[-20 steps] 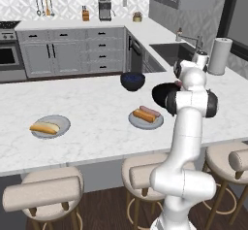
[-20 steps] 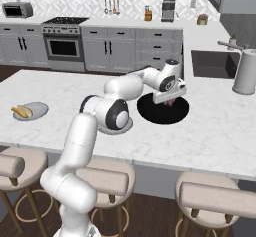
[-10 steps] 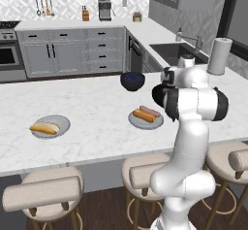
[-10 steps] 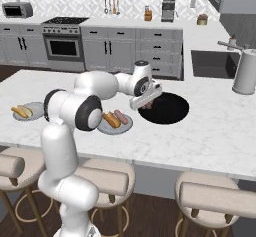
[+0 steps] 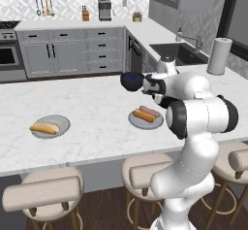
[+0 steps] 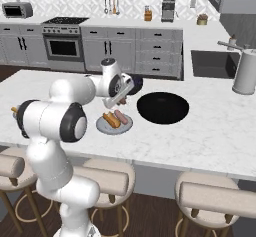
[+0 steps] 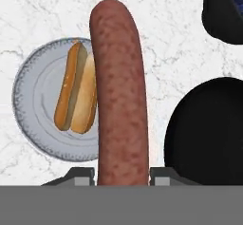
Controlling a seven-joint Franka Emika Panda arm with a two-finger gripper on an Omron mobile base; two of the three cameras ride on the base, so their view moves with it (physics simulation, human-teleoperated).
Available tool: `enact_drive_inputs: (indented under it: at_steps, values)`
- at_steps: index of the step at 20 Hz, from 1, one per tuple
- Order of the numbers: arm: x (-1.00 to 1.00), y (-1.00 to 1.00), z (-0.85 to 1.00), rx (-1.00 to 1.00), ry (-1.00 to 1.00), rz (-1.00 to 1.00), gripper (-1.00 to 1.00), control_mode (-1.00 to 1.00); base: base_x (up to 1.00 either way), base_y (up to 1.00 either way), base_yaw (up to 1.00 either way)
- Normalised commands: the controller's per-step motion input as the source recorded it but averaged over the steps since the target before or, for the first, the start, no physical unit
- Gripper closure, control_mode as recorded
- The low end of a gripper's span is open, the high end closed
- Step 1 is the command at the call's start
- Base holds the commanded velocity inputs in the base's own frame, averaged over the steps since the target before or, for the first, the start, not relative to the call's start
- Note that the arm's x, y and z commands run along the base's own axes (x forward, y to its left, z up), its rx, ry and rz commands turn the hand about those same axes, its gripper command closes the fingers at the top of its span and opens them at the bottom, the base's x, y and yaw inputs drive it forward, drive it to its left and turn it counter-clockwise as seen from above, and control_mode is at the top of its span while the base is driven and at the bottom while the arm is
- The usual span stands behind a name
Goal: Place one bun and one sausage from the bowl on each plate.
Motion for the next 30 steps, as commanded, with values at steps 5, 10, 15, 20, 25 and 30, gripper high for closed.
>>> enact_drive_inputs:
  at_steps: [5,10,15,20,25,30]
  values:
    - [-0.07,1.0,0.58,0.0,0.04,0.13,1.0,-1.0,0.0,0.0,0.0]
    - [-0.08,0.81,0.11,0.0,0.0,0.14,1.0,-1.0,0.0,0.0,0.0]
    - [-0.58,0.8,-0.11,0.0,0.06,0.21,1.0,-1.0,0.0,0.0,0.0]
    - [-0.42,0.9,-0.01,0.0,0.03,0.25,1.0,-1.0,0.0,0.0,0.0]
    - [-0.02,1.0,-0.04,0.0,0.12,0.31,1.0,-1.0,0.0,0.0,0.0]
    - [0.44,1.0,-0.15,0.0,0.18,0.21,1.0,-1.0,0.0,0.0,0.0]
